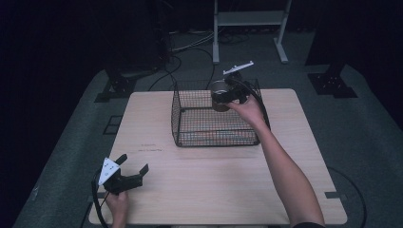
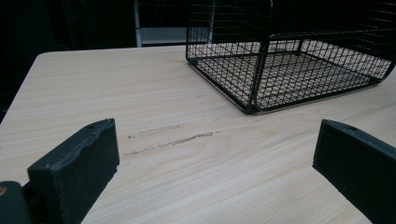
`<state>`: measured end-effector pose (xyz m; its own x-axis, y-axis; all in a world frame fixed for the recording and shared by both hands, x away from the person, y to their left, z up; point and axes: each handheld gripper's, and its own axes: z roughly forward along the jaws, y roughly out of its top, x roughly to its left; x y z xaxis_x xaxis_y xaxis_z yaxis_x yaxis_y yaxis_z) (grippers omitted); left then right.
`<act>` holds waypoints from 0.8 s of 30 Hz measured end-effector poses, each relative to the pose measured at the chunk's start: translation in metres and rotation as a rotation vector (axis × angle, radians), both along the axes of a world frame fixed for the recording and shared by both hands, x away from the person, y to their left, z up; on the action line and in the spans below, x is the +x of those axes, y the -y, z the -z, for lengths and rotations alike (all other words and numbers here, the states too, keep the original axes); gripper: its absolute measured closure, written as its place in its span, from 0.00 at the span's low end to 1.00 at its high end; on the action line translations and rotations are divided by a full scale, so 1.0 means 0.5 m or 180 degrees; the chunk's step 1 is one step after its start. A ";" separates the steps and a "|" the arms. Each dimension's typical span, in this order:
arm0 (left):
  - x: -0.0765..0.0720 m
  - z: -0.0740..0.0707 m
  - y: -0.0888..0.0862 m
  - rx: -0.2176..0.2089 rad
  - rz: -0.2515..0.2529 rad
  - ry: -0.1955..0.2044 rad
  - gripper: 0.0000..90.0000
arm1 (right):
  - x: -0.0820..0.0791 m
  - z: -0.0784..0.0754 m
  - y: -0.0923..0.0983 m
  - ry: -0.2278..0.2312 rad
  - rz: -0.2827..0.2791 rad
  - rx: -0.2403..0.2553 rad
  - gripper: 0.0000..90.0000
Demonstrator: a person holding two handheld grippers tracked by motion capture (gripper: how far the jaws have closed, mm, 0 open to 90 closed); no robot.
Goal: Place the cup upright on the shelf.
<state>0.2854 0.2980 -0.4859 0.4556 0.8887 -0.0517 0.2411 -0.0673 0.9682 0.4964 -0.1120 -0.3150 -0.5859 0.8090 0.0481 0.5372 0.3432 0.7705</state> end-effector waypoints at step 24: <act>0.000 0.000 0.000 -0.0015 -0.0001 -0.0001 0.00 | 0.059 0.087 -0.023 -0.0241 -0.0056 -0.0140 0.20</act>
<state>0.2854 0.2980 -0.4857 0.4554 0.8885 -0.0559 0.2415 -0.0628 0.9684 0.5258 -0.1006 -0.3583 -0.5961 0.8009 0.0575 0.5869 0.3857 0.7119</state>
